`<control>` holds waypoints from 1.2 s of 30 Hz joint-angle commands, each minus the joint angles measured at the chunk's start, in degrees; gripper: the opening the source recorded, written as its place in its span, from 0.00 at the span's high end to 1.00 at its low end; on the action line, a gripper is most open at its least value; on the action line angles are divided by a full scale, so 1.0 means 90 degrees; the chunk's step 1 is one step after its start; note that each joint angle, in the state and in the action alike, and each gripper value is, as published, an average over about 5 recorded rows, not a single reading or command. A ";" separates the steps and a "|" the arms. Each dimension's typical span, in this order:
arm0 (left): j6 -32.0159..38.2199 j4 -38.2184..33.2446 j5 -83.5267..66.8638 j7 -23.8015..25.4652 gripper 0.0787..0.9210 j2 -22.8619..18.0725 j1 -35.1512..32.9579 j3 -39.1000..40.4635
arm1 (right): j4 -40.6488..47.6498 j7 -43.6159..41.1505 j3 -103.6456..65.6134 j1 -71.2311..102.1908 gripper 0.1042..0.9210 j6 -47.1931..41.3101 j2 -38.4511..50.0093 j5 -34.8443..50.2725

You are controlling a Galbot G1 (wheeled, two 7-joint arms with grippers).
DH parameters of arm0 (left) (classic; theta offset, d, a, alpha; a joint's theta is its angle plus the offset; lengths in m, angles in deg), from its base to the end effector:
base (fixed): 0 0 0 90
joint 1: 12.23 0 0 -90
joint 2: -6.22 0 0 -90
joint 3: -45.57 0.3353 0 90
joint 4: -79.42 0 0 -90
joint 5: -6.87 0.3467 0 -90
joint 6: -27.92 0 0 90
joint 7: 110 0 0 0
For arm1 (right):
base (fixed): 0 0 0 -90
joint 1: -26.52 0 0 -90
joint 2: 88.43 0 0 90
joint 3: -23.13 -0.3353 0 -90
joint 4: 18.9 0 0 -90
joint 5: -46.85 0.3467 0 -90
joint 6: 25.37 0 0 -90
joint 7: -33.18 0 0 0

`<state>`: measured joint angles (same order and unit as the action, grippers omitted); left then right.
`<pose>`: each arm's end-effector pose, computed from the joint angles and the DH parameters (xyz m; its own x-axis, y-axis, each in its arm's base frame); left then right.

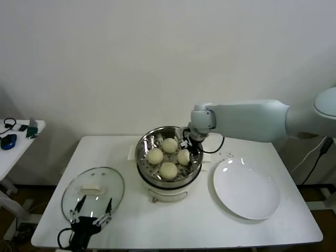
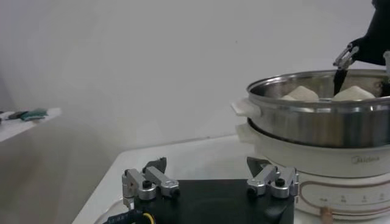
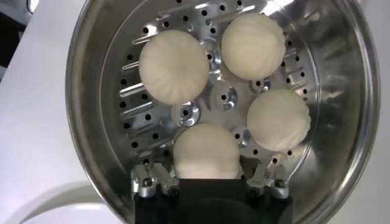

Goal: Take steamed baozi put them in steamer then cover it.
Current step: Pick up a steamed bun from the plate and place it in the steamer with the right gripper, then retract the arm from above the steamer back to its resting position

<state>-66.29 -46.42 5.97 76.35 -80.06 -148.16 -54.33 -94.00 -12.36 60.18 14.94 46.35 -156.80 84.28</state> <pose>0.1000 0.0568 -0.2886 -0.9688 -0.0013 0.2477 0.0309 0.9915 0.1261 0.5236 0.0921 -0.0988 -0.1776 -0.1634 0.9704 -0.9184 -0.3269 -0.2231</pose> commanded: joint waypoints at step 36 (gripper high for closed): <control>0.0301 0.0401 0.0285 -0.0144 0.12 0.0292 0.0704 0.0161 | -0.2568 0.3493 -1.6095 1.4769 0.12 0.3010 0.2517 0.0252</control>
<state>-64.19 -43.63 6.51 75.95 -77.87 -143.07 -53.09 -113.13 17.56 -26.21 82.41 58.81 -123.11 91.25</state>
